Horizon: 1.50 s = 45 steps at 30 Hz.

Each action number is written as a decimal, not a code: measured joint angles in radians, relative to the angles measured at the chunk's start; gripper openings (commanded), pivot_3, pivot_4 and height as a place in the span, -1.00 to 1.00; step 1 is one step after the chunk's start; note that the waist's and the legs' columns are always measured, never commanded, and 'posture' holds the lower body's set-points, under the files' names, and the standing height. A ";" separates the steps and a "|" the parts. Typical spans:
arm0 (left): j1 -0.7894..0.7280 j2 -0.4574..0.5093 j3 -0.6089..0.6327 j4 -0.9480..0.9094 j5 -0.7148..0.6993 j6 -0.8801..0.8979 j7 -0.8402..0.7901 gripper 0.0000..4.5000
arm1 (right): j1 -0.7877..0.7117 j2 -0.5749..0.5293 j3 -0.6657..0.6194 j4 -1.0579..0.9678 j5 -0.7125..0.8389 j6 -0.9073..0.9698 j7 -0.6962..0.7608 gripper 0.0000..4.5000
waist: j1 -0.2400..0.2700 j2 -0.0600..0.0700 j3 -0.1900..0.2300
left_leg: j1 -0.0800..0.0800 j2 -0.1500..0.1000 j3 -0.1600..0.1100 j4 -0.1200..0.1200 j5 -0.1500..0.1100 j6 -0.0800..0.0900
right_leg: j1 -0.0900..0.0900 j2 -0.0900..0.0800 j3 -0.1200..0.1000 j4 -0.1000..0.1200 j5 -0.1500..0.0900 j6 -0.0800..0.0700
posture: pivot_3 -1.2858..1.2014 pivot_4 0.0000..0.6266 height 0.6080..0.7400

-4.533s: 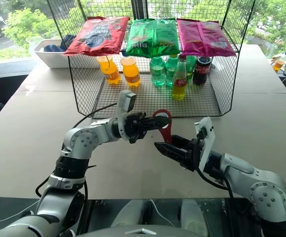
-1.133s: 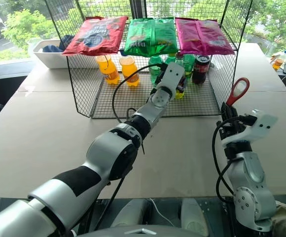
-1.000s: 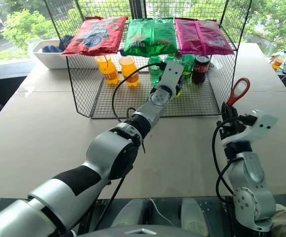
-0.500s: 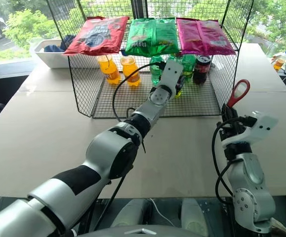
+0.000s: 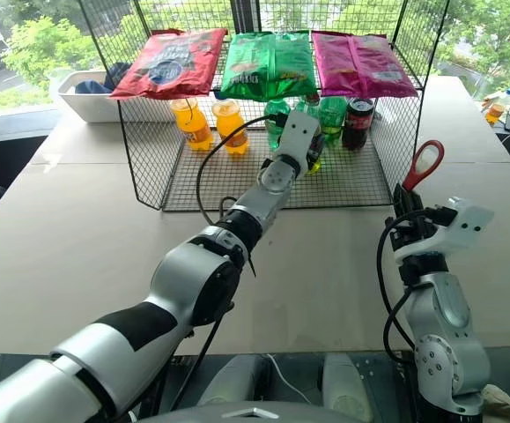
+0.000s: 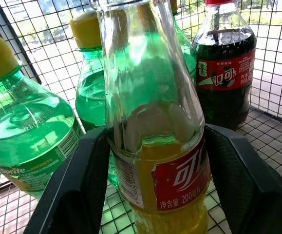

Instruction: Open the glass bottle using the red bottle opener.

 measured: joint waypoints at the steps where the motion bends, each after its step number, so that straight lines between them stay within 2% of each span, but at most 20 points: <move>1: 0.014 0.010 0.000 -0.021 -0.002 0.002 -0.002 0.08 | 0.000 0.000 0.000 0.000 0.000 0.000 0.000 -1.00 | 0.000 0.000 0.000 | 0.000 0.000 0.000 0.000 0.000 0.000 | 0.000 0.000 0.000 0.000 0.000 0.000 | 0.03 -0.52 1.00; 9: 0.111 0.045 -0.004 -0.199 -0.011 0.067 -0.055 0.08 | 0.003 0.001 0.001 0.000 0.000 0.000 0.001 -1.00 | 0.002 0.000 0.000 | -0.001 0.000 0.000 0.000 0.000 0.000 | 0.000 -0.001 0.000 0.000 0.000 0.000 | 0.03 -0.52 1.00; 22: 0.366 0.069 -0.062 -0.796 -0.043 0.466 -0.154 0.08 | 0.019 0.010 0.010 0.000 -0.001 0.000 0.000 -1.00 | 0.000 0.000 0.000 | 0.000 0.003 0.000 0.000 0.000 0.000 | 0.000 0.000 0.000 0.000 0.000 0.000 | 0.03 -0.52 1.00; 28: 0.443 0.098 -0.080 -0.942 -0.037 0.558 -0.167 0.08 | 0.021 0.010 0.012 0.000 0.000 0.000 0.001 -1.00 | 0.001 0.000 0.000 | 0.000 0.003 0.000 0.000 0.000 0.000 | 0.000 0.000 0.000 0.000 0.000 0.000 | 0.03 -0.52 1.00; 29: 0.461 0.101 -0.081 -0.969 -0.039 0.562 -0.173 0.52 | 0.022 0.010 0.011 0.000 0.000 0.000 0.001 -1.00 | 0.001 0.000 0.000 | 0.000 0.003 0.000 0.000 0.000 0.000 | 0.000 0.000 0.000 0.000 0.000 0.000 | 0.03 -0.52 1.00; 32: 0.471 0.098 -0.080 -1.002 -0.046 0.562 -0.173 0.91 | 0.021 0.010 0.014 0.000 -0.001 0.000 0.001 -1.00 | 0.003 0.000 0.000 | 0.000 0.003 0.000 0.001 0.000 0.000 | 0.000 -0.001 0.000 0.000 0.000 0.000 | 0.03 -0.52 1.00; 39: 0.485 0.098 -0.088 -0.999 -0.049 0.502 -0.172 0.91 | 0.021 0.009 0.017 0.000 -0.001 0.000 0.001 -1.00 | 0.002 0.001 -0.001 | 0.000 0.003 0.000 0.001 0.000 0.000 | 0.001 0.000 0.000 0.000 0.000 0.000 | 0.03 -0.52 1.00; 45: 0.453 0.099 -0.077 -0.876 -0.050 0.411 -0.166 0.91 | 0.021 0.009 0.017 0.000 -0.001 0.001 0.001 -1.00 | 0.003 0.001 -0.001 | 0.000 0.003 0.000 0.001 0.000 0.000 | 0.001 0.000 0.000 0.000 0.000 0.000 | 0.03 -0.52 1.00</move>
